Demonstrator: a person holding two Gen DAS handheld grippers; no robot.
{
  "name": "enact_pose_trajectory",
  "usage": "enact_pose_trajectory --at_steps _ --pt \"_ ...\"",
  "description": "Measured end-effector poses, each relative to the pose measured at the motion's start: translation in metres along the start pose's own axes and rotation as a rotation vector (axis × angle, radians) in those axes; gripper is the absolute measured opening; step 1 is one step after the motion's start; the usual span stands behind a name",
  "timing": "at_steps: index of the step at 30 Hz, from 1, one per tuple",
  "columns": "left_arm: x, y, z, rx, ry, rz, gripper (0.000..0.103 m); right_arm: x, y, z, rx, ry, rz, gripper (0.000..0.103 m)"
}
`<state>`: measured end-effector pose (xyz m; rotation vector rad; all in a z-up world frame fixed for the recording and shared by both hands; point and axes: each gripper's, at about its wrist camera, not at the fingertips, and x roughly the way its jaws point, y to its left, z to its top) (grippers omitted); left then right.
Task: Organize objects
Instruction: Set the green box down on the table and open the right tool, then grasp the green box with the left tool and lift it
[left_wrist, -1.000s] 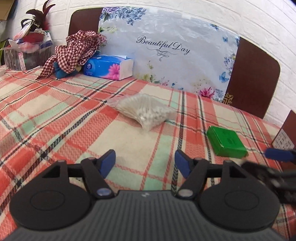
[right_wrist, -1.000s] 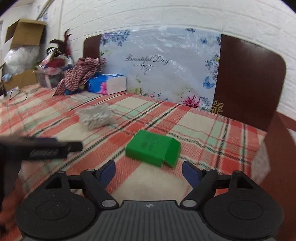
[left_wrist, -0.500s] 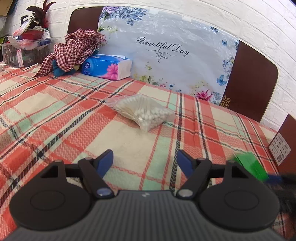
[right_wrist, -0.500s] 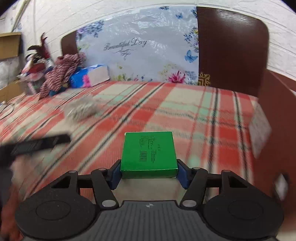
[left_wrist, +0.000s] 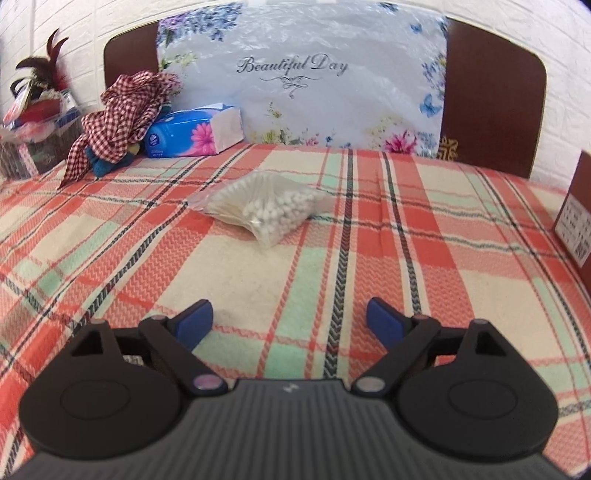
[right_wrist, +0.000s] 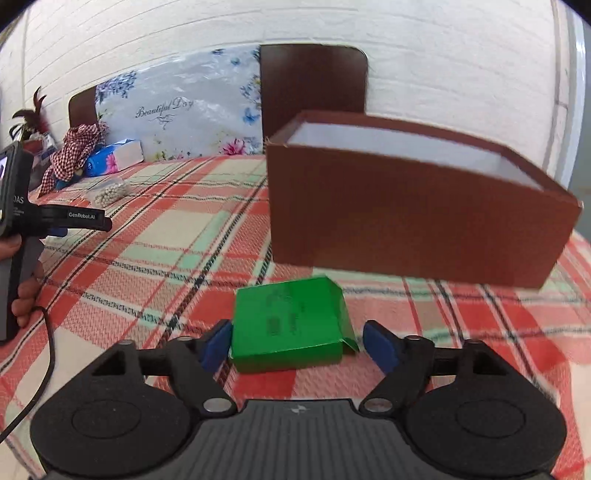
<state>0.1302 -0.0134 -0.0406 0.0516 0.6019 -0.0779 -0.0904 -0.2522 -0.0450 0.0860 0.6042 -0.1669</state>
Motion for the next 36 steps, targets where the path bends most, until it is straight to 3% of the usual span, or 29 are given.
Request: enact_pose_trajectory --at_steps 5,10,18,25,30,36 --pt "-0.022 -0.012 -0.008 -0.030 0.037 0.032 0.092 -0.009 -0.009 -0.009 0.037 0.002 0.023 0.083" --pt "-0.064 -0.064 -0.032 0.062 0.069 -0.097 0.092 -0.019 -0.023 -0.015 0.068 -0.009 0.045 0.081" --pt "-0.107 -0.133 -0.032 0.140 0.223 -0.391 0.092 -0.035 -0.042 -0.025 0.099 -0.044 0.082 0.079" --pt "-0.119 -0.145 -0.024 0.052 0.346 -0.520 0.090 -0.039 -0.053 -0.031 0.112 -0.068 0.114 0.076" --pt "-0.119 -0.161 -0.017 0.044 0.395 -0.607 0.084 -0.036 -0.052 -0.029 0.078 -0.062 0.136 0.074" --pt "-0.115 -0.196 -0.014 0.141 0.394 -0.636 0.080 -0.033 -0.054 -0.027 0.071 -0.052 0.125 0.072"
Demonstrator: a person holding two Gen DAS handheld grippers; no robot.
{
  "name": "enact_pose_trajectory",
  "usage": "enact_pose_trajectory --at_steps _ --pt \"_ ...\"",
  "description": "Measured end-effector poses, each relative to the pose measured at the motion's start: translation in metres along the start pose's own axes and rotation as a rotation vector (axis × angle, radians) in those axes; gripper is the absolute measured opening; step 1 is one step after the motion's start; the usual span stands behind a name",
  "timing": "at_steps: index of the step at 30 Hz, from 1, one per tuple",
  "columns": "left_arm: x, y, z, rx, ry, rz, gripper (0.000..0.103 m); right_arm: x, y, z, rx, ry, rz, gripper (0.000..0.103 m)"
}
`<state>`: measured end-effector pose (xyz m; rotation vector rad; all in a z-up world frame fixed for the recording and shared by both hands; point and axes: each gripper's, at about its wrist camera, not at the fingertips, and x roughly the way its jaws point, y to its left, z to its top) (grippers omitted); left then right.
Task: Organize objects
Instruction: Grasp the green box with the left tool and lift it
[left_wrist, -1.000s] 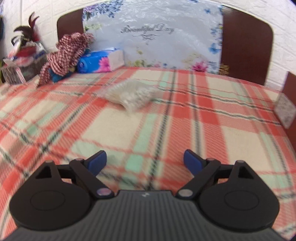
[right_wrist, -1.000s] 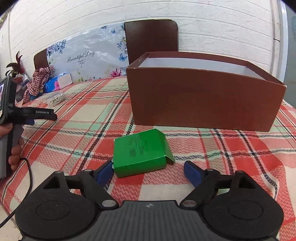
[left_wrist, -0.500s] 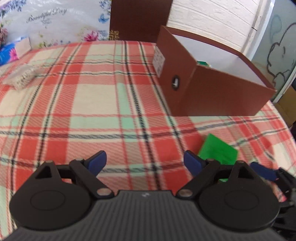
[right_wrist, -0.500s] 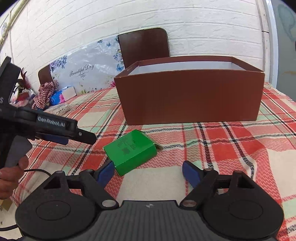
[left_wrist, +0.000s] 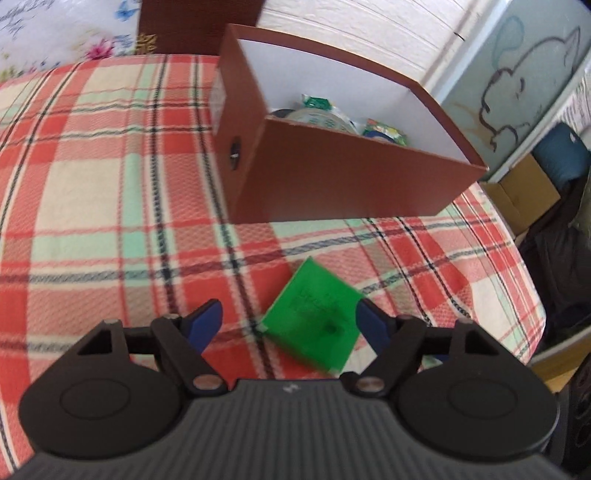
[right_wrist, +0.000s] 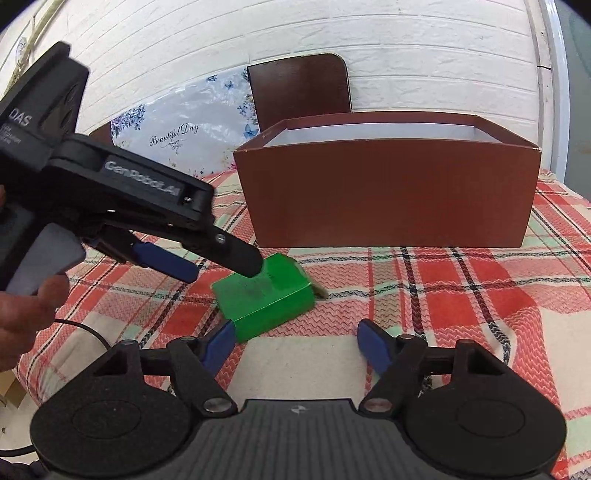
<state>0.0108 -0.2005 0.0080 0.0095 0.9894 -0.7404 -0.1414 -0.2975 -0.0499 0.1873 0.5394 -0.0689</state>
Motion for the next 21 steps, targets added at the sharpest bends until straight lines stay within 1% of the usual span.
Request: enact_pose_trajectory --at_steps 4,8,11,13,14,15,18,20,21 --pt "0.005 -0.005 0.008 0.040 -0.002 -0.019 0.080 0.001 -0.001 0.004 -0.010 0.007 0.005 0.072" --pt "0.009 -0.006 0.011 0.073 0.019 -0.057 0.081 0.005 0.001 0.007 -0.031 0.024 0.008 0.072" --pt "0.018 -0.007 0.007 0.093 0.048 -0.086 0.078 0.006 0.002 0.009 -0.034 0.033 0.007 0.072" --pt "0.027 -0.006 0.002 0.106 0.064 -0.061 0.075 0.009 0.002 0.009 -0.037 0.045 0.005 0.072" --pt "0.029 -0.003 0.000 0.098 0.065 -0.065 0.075 0.010 0.002 0.009 -0.042 0.048 0.003 0.072" --pt "0.027 -0.002 -0.001 0.096 0.050 -0.067 0.075 0.011 0.003 0.009 -0.046 0.048 0.001 0.072" --pt "0.025 -0.001 -0.002 0.105 0.039 -0.047 0.071 0.013 0.004 0.008 -0.043 0.045 -0.003 0.071" --pt "0.024 0.002 -0.004 0.103 0.031 -0.047 0.067 0.015 0.005 0.009 -0.045 0.044 -0.009 0.065" --pt "0.023 0.003 -0.004 0.100 0.029 -0.049 0.066 0.016 0.004 0.011 -0.048 0.044 -0.014 0.054"
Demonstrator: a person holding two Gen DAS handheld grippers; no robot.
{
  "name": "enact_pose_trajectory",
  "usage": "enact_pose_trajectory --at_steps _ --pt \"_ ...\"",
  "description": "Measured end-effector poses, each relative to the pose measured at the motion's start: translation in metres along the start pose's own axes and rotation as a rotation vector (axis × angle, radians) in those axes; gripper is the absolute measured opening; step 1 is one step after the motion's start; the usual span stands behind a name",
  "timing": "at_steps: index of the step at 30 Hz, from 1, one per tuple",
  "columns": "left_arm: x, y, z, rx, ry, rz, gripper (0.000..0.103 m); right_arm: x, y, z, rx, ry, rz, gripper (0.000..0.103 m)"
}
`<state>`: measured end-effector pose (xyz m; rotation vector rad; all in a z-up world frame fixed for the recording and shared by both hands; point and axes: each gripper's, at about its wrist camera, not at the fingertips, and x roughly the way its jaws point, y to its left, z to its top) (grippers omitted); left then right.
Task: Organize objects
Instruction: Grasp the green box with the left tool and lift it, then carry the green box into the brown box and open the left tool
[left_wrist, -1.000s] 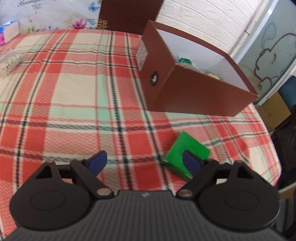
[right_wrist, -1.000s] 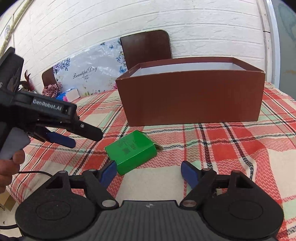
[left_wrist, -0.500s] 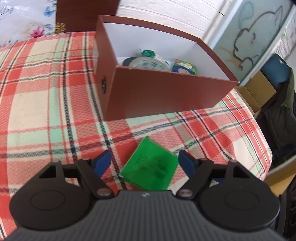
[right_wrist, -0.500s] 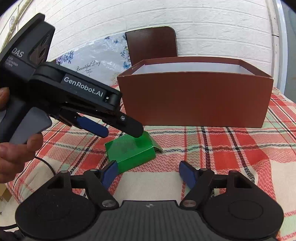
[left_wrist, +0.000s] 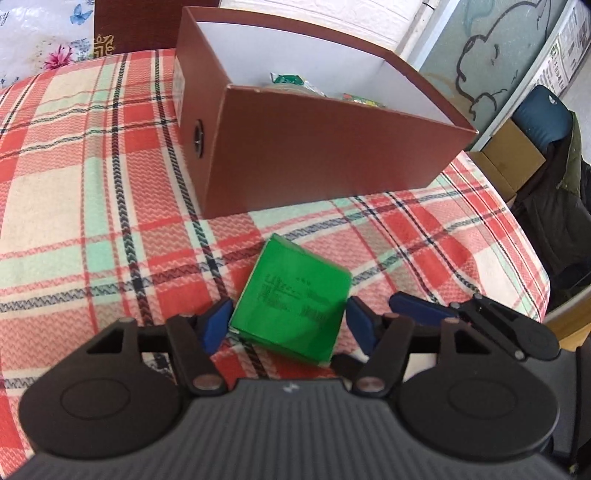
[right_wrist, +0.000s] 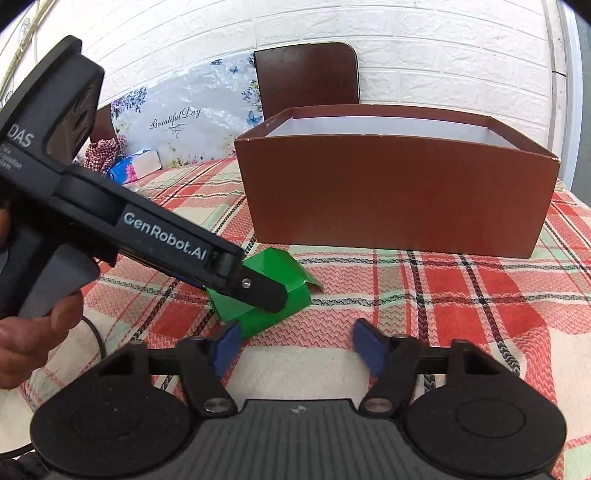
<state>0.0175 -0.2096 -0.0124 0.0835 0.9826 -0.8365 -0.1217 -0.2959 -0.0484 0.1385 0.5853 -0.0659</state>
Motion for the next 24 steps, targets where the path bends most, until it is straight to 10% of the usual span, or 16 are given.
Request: enact_pose_trajectory --at_steps 3,8,11,20,24 --pt "-0.007 0.001 0.000 -0.016 -0.020 -0.034 0.060 -0.001 0.001 0.002 0.014 -0.008 -0.025 0.033" --pt "-0.014 0.011 0.005 -0.066 -0.035 -0.042 0.059 0.001 -0.001 0.007 0.031 0.002 -0.002 0.038" --pt "-0.018 0.027 0.009 -0.104 -0.046 -0.026 0.061 -0.004 -0.001 0.008 0.016 -0.016 0.029 0.068" --pt "0.002 0.027 0.014 -0.098 -0.012 -0.074 0.040 0.030 0.026 0.019 -0.098 0.032 0.007 0.055" --pt "-0.046 0.018 0.016 -0.094 -0.099 -0.098 0.040 -0.008 0.036 0.030 -0.134 -0.089 0.034 0.050"
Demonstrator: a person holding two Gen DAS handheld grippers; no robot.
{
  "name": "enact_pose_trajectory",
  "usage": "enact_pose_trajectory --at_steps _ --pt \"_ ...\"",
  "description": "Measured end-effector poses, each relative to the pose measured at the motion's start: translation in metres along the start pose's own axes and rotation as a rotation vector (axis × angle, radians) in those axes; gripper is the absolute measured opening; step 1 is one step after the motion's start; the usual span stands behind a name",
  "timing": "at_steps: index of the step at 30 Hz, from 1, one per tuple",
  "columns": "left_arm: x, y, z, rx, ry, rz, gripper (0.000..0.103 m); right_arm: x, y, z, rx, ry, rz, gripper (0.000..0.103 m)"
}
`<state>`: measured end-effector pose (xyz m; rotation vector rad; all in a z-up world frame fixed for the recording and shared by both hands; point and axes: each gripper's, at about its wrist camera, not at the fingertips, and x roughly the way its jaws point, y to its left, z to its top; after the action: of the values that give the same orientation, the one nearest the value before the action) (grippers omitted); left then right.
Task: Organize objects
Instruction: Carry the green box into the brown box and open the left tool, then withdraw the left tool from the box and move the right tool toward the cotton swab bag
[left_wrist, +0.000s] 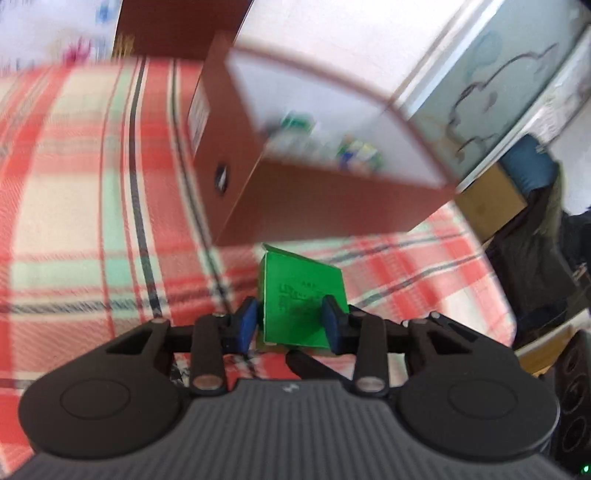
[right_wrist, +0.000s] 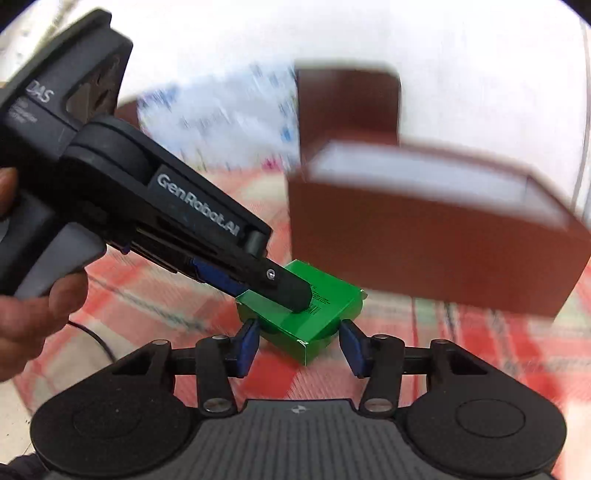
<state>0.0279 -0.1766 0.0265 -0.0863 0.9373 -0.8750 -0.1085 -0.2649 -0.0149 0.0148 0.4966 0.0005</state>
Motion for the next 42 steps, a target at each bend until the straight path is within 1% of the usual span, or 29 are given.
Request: enact_pose_trajectory --at_steps 2,4,5,6,7,8,9,10,11,12,13,14,16,17,19,20,23,26,28,30,33,34,36,37,38,39,41,42 --pt "-0.026 -0.011 0.014 0.028 -0.058 -0.011 0.040 -0.017 0.003 0.017 -0.029 -0.088 0.002 0.050" --pt "-0.039 -0.023 0.044 0.064 -0.129 -0.008 0.042 -0.019 0.000 0.043 -0.061 -0.169 -0.027 0.052" --pt "-0.041 -0.029 0.061 0.084 -0.167 -0.002 0.046 -0.014 -0.005 0.059 -0.067 -0.208 -0.044 0.054" --pt "-0.039 -0.034 0.077 0.100 -0.195 0.003 0.048 -0.007 -0.010 0.074 -0.060 -0.243 -0.056 0.061" --pt "-0.033 -0.038 0.091 0.114 -0.216 0.010 0.057 0.005 -0.018 0.087 -0.042 -0.273 -0.063 0.072" --pt "-0.022 -0.040 0.103 0.137 -0.225 0.034 0.068 0.021 -0.024 0.096 -0.040 -0.274 -0.061 0.079" --pt "-0.009 -0.041 0.110 0.163 -0.230 0.093 0.069 0.039 -0.029 0.101 -0.051 -0.238 -0.083 0.077" --pt "0.003 -0.038 0.113 0.165 -0.217 0.182 0.066 0.054 -0.033 0.102 -0.044 -0.177 -0.133 0.066" --pt "0.010 -0.032 0.112 0.137 -0.187 0.233 0.064 0.060 -0.037 0.099 -0.007 -0.118 -0.164 0.062" --pt "0.009 -0.024 0.106 0.106 -0.177 0.189 0.064 0.055 -0.040 0.093 0.042 -0.094 -0.147 0.058" --pt "0.002 -0.016 0.095 0.085 -0.184 0.116 0.064 0.042 -0.041 0.081 0.090 -0.126 -0.104 0.058" --pt "-0.003 -0.011 0.084 0.073 -0.190 0.092 0.064 0.026 -0.039 0.068 0.118 -0.172 -0.080 0.059" --pt "-0.010 -0.003 0.062 0.061 -0.197 0.118 0.065 0.001 -0.028 0.043 0.124 -0.239 -0.073 0.062" --pt "-0.012 0.001 0.054 0.051 -0.192 0.124 0.065 -0.006 -0.022 0.035 0.121 -0.251 -0.068 0.063" --pt "-0.015 0.011 0.045 0.025 -0.169 0.136 0.065 -0.006 -0.013 0.025 0.102 -0.227 -0.049 0.063" --pt "-0.017 0.015 0.041 0.025 -0.160 0.157 0.065 -0.003 -0.008 0.022 0.085 -0.209 -0.042 0.063" --pt "-0.026 0.033 0.033 0.037 -0.172 0.246 0.066 0.016 0.007 0.031 0.070 -0.141 -0.022 0.063" --pt "-0.043 0.071 0.024 -0.028 -0.186 0.290 0.066 0.027 0.023 0.033 0.051 -0.096 0.039 0.063" --pt "-0.058 0.103 0.015 -0.055 -0.213 0.355 0.066 0.039 0.034 0.033 0.014 -0.058 0.084 0.063" --pt "-0.071 0.141 0.008 -0.100 -0.226 0.452 0.066 0.054 0.050 0.034 -0.011 -0.007 0.134 0.063" --pt "-0.091 0.206 -0.001 -0.174 -0.241 0.657 0.066 0.085 0.076 0.040 -0.040 0.053 0.199 0.062" --pt "-0.099 0.229 -0.006 -0.203 -0.249 0.715 0.066 0.096 0.085 0.045 -0.044 0.070 0.219 0.062" --pt "-0.107 0.270 -0.014 -0.241 -0.264 0.838 0.067 0.114 0.106 0.054 -0.058 0.079 0.255 0.062" --pt "-0.111 0.281 -0.022 -0.207 -0.320 0.872 0.080 0.128 0.117 0.061 -0.079 0.070 0.270 0.063" --pt "-0.114 0.293 -0.029 -0.217 -0.359 0.854 0.084 0.145 0.127 0.071 -0.102 0.063 0.293 0.063" --pt "-0.120 0.298 -0.031 -0.249 -0.396 0.818 0.085 0.158 0.137 0.080 -0.119 0.063 0.320 0.065" --pt "-0.115 0.296 -0.028 -0.231 -0.387 0.845 0.086 0.192 0.155 0.103 -0.135 0.062 0.357 0.067" --pt "-0.114 0.296 -0.027 -0.226 -0.385 0.850 0.086 0.210 0.163 0.113 -0.139 0.057 0.360 0.068"
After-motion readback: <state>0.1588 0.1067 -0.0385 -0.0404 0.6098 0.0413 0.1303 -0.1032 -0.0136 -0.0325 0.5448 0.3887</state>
